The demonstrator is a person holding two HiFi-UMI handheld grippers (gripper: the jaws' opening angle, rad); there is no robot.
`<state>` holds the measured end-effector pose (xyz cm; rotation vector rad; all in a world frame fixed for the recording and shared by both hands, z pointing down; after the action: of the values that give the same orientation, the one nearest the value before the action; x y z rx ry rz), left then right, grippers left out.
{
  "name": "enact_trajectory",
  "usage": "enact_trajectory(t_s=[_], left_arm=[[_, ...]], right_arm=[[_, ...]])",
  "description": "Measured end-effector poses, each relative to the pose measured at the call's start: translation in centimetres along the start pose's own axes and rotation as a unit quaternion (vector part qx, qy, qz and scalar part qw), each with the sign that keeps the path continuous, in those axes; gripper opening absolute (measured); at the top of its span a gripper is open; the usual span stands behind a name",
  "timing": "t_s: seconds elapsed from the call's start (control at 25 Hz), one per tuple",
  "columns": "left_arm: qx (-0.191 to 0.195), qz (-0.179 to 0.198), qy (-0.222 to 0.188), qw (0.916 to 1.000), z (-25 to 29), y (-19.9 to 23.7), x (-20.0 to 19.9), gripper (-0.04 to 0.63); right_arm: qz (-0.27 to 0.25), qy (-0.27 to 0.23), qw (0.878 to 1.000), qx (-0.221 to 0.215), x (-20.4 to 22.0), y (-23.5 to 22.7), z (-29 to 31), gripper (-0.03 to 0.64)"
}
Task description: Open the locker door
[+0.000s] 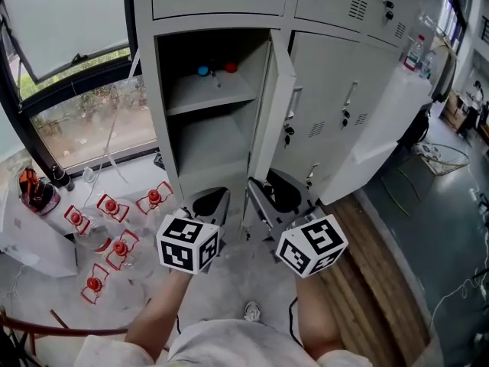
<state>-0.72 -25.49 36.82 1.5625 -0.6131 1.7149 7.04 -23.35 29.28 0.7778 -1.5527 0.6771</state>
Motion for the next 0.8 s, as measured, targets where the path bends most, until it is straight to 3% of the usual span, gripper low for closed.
enact_trajectory(t_s=[0.52, 0.8], left_arm=[[-0.008, 0.001, -0.001, 1.0, 4.8, -3.9, -0.4, 0.005], [0.001, 0.01, 0.003, 0.9999, 7.3, -6.3, -0.4, 0.005]], right_arm=[[0.017, -0.018, 0.998, -0.052, -0.5, -4.4, -3.7, 0.138], [0.024, -0.029, 0.998, -0.051, -0.6, -7.7, -5.7, 0.15]])
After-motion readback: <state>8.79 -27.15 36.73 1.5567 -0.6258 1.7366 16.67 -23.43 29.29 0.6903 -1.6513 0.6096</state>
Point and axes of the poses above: the fingertips, and each gripper's own axes: z forward along the fingers, y to its left, x out of its underside, the point moved 2 cm from there along -z, backward along the fingers, and after that the axes turned 1 degree about -y, right-handed, at the moved point
